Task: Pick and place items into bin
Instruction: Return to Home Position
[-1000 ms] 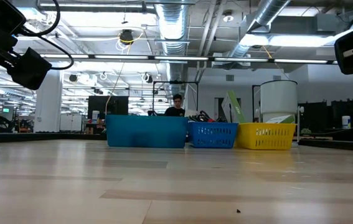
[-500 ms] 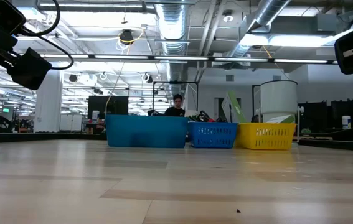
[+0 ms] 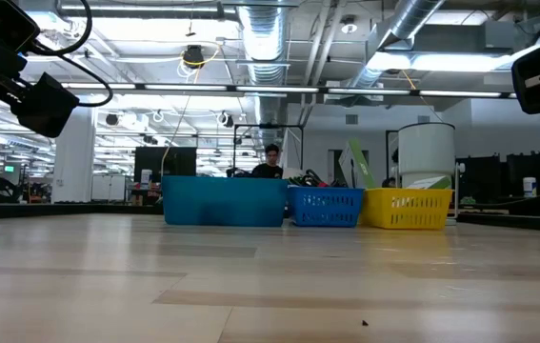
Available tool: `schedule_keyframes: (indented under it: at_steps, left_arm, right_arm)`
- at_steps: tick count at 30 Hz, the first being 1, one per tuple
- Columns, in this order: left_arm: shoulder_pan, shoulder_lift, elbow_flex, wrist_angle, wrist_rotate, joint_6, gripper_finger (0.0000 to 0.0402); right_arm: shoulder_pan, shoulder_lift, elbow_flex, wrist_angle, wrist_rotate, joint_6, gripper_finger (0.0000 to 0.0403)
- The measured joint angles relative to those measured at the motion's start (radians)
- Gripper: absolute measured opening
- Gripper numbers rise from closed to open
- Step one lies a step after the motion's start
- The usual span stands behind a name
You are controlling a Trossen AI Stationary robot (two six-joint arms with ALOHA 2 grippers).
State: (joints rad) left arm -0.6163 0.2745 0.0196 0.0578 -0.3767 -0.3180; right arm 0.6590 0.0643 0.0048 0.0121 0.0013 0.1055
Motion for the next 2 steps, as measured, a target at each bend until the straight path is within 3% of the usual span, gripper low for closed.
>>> schedule_keyframes:
  at_steps: [2]
  left_arm:
    - [0.000,0.000,0.000,0.000,0.000,0.000,0.0270]
  right_arm:
    - [0.000,0.000,0.000,0.000,0.000,0.000,0.0170]
